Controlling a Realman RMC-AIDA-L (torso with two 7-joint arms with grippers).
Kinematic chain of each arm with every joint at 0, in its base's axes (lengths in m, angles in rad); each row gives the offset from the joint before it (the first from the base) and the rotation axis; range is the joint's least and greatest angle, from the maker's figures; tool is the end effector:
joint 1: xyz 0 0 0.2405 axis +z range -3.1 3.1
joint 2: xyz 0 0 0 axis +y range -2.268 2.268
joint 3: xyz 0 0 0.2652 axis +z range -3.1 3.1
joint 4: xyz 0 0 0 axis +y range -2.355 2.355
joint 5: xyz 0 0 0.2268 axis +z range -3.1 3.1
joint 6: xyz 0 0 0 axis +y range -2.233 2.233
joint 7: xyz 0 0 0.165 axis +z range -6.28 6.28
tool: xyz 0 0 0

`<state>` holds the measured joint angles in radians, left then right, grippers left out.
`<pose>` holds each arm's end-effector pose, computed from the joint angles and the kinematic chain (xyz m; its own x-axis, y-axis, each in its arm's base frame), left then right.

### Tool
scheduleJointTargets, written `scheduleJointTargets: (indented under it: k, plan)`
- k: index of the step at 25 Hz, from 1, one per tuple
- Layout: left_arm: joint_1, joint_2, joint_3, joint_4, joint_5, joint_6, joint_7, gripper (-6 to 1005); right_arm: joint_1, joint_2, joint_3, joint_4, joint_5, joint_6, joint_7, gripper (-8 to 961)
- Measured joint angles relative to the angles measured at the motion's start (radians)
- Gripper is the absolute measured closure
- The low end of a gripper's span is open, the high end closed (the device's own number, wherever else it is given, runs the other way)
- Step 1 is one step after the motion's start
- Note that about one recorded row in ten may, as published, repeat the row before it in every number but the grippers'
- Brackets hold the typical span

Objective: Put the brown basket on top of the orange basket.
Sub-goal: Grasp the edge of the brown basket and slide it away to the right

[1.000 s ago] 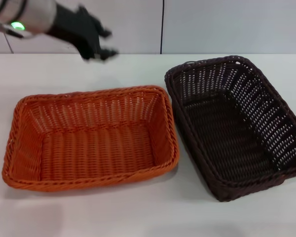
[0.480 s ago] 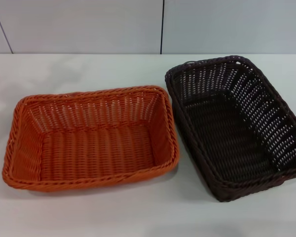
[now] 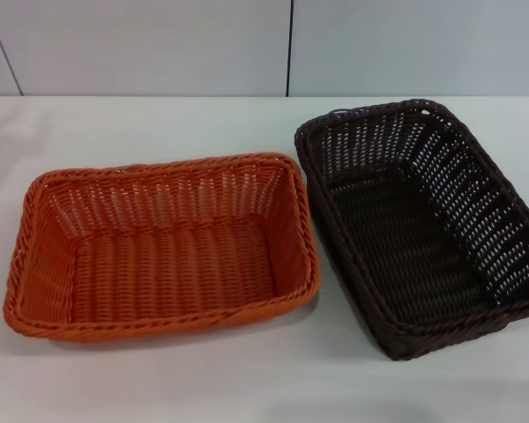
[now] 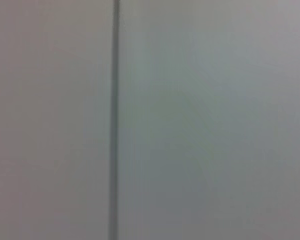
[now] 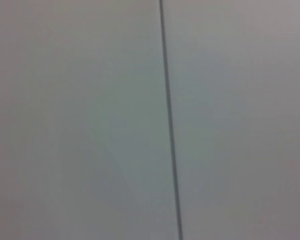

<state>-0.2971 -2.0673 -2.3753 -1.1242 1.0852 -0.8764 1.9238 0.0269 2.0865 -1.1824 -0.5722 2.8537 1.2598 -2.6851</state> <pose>-0.2804 0.4063 0.2089 0.6559 -0.2649 0.7068 0.6900 -0.1692 -0.7037 0.3864 0.2835 0.0902 0.6690 0.2746 -0.6907 -0.7209 0.0131 -0.6930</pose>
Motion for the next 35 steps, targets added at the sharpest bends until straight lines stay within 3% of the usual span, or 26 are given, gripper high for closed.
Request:
scheduleJointTargets:
  k: [4, 5, 7, 9, 14, 15, 17, 18, 19, 20, 21, 24, 25, 28, 30, 31, 34, 35]
  plan:
    - [0.008, 0.001, -0.029, 0.093, -0.102, -0.003, 0.176, 533, -0.016, 0.003, -0.049, -0.029, 0.0, -0.027, 0.001, 533]
    - [0.014, 0.002, -0.048, 0.169, -0.191, -0.008, 0.306, 533, -0.037, 0.004, -0.089, -0.069, 0.0, -0.069, 0.004, 533]
    - [0.014, 0.002, -0.048, 0.169, -0.191, -0.008, 0.306, 532, -0.048, 0.004, -0.109, -0.091, 0.0, -0.095, 0.007, 533]
    - [0.019, 0.005, -0.081, 0.256, -0.269, -0.017, 0.435, 532, -0.064, 0.004, -0.148, -0.136, 0.0, -0.148, 0.029, 533]
    - [0.019, 0.005, -0.105, 0.289, -0.28, -0.018, 0.462, 532, -0.083, -0.007, -0.187, -0.28, -0.036, -0.282, 0.149, 533]
    - [0.019, 0.005, -0.105, 0.289, -0.28, -0.018, 0.462, 533, -0.091, -0.013, -0.178, -0.389, -0.121, -0.369, 0.241, 534]
    - [0.025, 0.005, -0.133, 0.326, -0.29, -0.027, 0.469, 533, -0.092, -0.019, -0.161, -0.459, -0.195, -0.418, 0.319, 534]
    - [0.036, 0.004, -0.132, 0.329, -0.315, -0.031, 0.464, 533, -0.077, -0.03, -0.114, -0.552, -0.357, -0.472, 0.503, 534]
    - [0.036, 0.004, -0.132, 0.329, -0.315, -0.031, 0.464, 533, -0.077, -0.03, -0.114, -0.552, -0.357, -0.472, 0.503, 534]
    - [0.043, 0.0, -0.123, 0.352, -0.369, -0.039, 0.462, 532, -0.041, -0.04, -0.053, -0.617, -0.528, -0.48, 0.686, 534]
    - [0.043, 0.0, -0.123, 0.352, -0.369, -0.039, 0.462, 532, -0.041, -0.04, -0.053, -0.617, -0.528, -0.48, 0.686, 534]
    - [0.042, 0.0, -0.122, 0.378, -0.395, -0.057, 0.463, 532, 0.019, -0.046, 0.029, -0.695, -0.756, -0.442, 0.912, 534]
    - [0.041, 0.0, -0.126, 0.399, -0.403, -0.073, 0.467, 532, 0.05, -0.052, 0.07, -0.759, -0.91, -0.398, 1.038, 534]
    - [0.041, -0.001, -0.132, 0.413, -0.41, -0.075, 0.471, 531, 0.084, -0.064, 0.1, -0.813, -1.053, -0.34, 1.158, 535]
    - [0.042, -0.001, -0.133, 0.418, -0.414, -0.076, 0.472, 531, 0.157, -0.086, 0.159, -0.871, -1.25, -0.203, 1.344, 535]
    - [0.042, -0.001, -0.133, 0.418, -0.414, -0.076, 0.472, 531, 0.157, -0.086, 0.159, -0.871, -1.25, -0.203, 1.344, 535]
    - [0.042, -0.001, -0.135, 0.421, -0.419, -0.076, 0.474, 533, 0.237, -0.093, 0.235, -0.892, -1.364, -0.041, 1.44, 535]
    - [0.042, 0.0, -0.135, 0.421, -0.421, -0.076, 0.474, 533, 0.286, -0.099, 0.289, -0.9, -1.418, 0.078, 1.483, 535]
